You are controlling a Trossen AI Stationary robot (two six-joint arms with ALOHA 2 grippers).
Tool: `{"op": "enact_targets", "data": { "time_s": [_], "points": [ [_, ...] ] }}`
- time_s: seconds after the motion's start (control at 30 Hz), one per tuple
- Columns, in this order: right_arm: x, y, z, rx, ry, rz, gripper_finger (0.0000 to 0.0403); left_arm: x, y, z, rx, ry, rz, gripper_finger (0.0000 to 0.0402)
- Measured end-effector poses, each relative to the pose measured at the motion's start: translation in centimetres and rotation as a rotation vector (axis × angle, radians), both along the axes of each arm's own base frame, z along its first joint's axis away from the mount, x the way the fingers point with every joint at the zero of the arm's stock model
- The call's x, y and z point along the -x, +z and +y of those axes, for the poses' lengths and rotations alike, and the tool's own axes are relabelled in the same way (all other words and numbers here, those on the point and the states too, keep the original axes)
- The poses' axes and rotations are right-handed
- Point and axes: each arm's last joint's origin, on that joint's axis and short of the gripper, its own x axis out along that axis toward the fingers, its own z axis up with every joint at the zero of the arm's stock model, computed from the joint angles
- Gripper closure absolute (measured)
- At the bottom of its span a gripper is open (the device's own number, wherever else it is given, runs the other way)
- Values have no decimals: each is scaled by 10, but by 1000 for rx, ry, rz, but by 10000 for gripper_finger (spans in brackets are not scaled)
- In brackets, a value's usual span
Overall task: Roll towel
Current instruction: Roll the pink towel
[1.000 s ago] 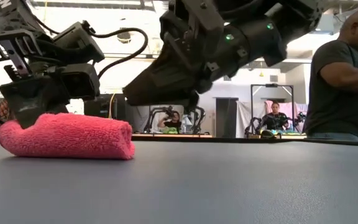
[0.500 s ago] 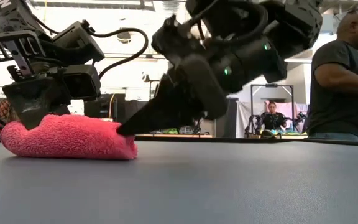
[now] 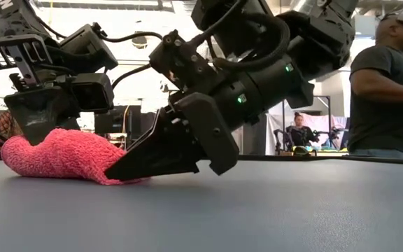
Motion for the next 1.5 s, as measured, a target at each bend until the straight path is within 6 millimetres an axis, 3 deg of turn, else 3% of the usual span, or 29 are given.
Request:
{"op": "enact_targets", "data": {
  "time_s": [0.1, 0.2, 0.47, 0.63, 0.93, 1.23, 1.33, 1.5],
  "points": [
    [2, 0, 1, -32, -31, 28, 152, 0, 0, 0, -6, -11, -7, 395],
    [3, -3, -1, -151, -98, 90, 181, 0, 0, 0, -7, -13, -7, 384],
    [7, -7, -2, -456, -275, 217, 365, 1, 0, -5, -11, -36, -8, 307],
    [9, -12, -8, -650, -295, 342, 369, 3, 9, -1, 19, -35, -38, 277],
    [9, -14, -27, -905, -282, 501, 364, 10, 32, 10, -57, 50, -107, 274],
    [7, -13, -37, -978, -298, 534, 364, -2, 80, 4, -161, 214, -513, 274],
    [7, -13, -37, -993, -312, 539, 363, -5, 76, -9, -189, 189, -525, 274],
    [7, -13, -38, -999, -324, 539, 363, -9, 48, -29, -199, 79, -401, 274]
  ]
}}
